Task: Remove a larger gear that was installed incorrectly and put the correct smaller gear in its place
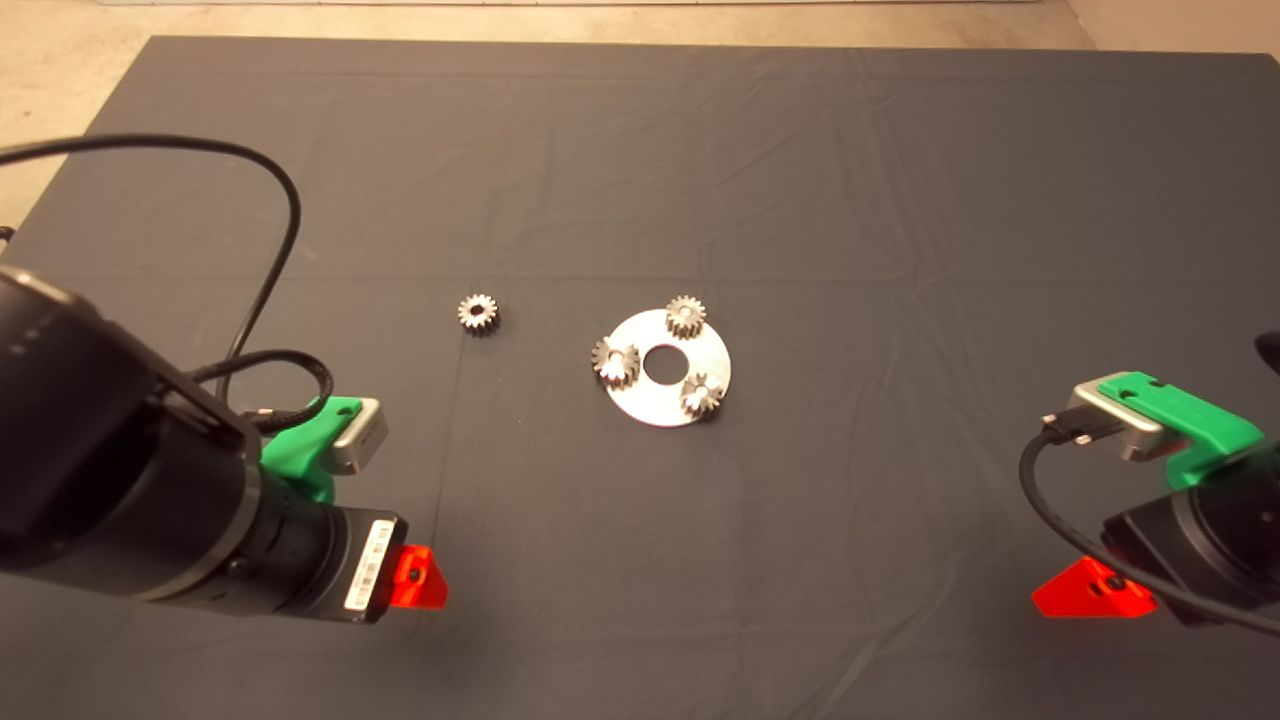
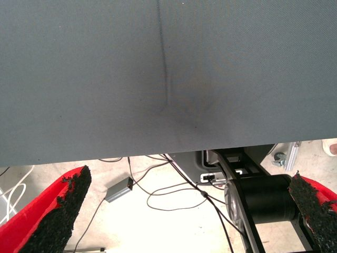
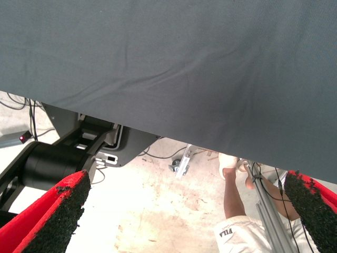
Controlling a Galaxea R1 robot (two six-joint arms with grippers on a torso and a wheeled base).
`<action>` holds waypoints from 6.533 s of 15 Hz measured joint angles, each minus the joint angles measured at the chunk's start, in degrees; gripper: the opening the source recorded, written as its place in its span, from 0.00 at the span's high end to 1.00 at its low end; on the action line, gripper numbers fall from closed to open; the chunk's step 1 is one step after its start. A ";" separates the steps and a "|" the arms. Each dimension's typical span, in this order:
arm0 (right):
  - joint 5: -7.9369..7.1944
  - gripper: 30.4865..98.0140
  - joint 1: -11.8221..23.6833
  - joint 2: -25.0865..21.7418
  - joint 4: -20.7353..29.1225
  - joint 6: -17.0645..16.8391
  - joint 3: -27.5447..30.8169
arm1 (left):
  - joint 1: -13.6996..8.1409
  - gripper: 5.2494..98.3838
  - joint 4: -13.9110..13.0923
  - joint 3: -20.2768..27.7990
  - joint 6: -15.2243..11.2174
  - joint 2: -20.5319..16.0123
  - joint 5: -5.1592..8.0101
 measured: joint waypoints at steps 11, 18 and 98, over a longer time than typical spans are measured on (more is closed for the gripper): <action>0.01 0.01 0.00 0.00 -0.02 0.00 0.00 | 0.04 0.01 2.41 -9.61 5.10 1.88 0.00; 0.00 0.01 0.00 0.00 -0.13 0.00 -0.01 | 0.37 0.01 8.71 -16.29 6.91 12.04 -3.75; 0.00 0.00 0.00 0.16 -0.67 0.02 -0.01 | 14.00 0.15 33.90 -44.42 23.89 29.21 -7.63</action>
